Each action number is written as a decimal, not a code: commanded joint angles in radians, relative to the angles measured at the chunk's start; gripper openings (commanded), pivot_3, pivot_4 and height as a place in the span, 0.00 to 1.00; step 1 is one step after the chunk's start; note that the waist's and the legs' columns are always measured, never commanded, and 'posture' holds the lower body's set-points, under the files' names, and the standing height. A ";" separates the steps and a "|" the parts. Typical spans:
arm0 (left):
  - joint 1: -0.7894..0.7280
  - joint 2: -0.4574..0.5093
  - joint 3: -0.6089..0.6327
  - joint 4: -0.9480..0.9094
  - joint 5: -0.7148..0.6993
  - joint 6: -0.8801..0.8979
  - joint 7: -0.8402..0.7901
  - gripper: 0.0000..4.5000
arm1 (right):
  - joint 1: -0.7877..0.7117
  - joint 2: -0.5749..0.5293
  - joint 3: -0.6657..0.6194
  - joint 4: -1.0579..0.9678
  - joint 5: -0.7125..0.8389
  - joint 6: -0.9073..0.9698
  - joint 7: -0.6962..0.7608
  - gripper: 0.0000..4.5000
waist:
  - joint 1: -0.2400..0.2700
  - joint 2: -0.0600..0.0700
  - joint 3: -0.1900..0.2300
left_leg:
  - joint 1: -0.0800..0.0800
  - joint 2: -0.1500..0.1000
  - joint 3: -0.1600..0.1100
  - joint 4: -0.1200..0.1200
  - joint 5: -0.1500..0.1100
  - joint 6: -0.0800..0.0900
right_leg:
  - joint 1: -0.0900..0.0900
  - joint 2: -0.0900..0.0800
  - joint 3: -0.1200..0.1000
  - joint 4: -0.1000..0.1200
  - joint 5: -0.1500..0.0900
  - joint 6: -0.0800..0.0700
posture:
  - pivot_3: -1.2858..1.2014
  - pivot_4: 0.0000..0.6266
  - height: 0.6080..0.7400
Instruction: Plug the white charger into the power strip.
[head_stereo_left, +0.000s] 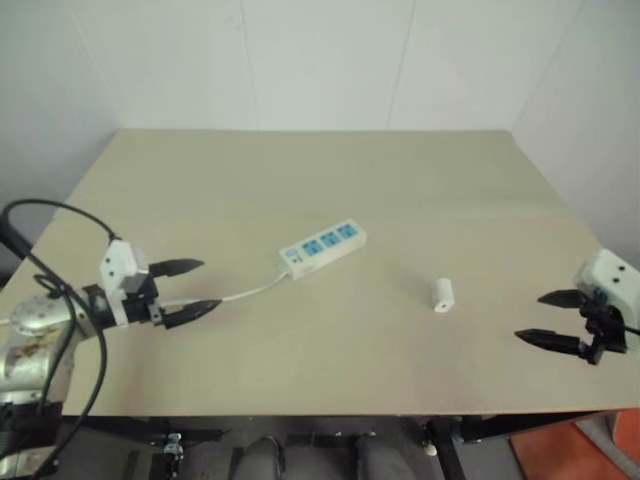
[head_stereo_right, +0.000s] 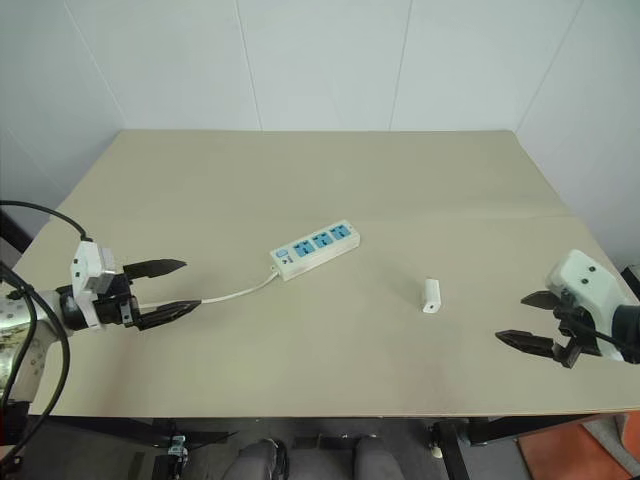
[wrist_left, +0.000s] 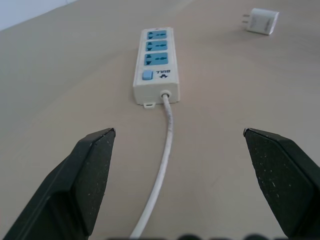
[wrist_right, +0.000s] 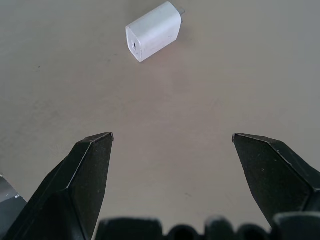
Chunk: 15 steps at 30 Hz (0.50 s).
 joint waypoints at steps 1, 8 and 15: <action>-0.026 0.004 -0.005 -0.017 0.013 -0.011 0.022 0.99 | 0.009 0.008 -0.061 -0.041 0.009 -0.017 -0.007 1.00 | 0.000 0.000 0.000 | 0.000 0.000 0.000 0.000 0.000 0.000 | 0.000 0.000 0.000 0.000 0.000 0.000 | 0.52 0.24 1.00; -0.041 0.004 -0.021 -0.006 0.007 -0.004 0.013 0.99 | 0.049 0.027 -0.104 -0.079 0.014 -0.036 0.000 1.00 | 0.001 0.000 0.000 | 0.000 0.000 0.000 0.000 0.000 0.000 | 0.000 0.000 0.000 0.000 0.000 0.000 | 0.52 0.24 1.00; -0.064 -0.004 -0.039 0.020 0.025 0.002 0.038 0.99 | 0.050 0.050 -0.109 -0.095 0.021 -0.002 -0.042 1.00 | 0.000 0.000 0.000 | 0.000 0.000 0.000 0.000 0.000 0.000 | 0.000 0.000 0.000 0.000 0.000 0.000 | 0.52 0.24 1.00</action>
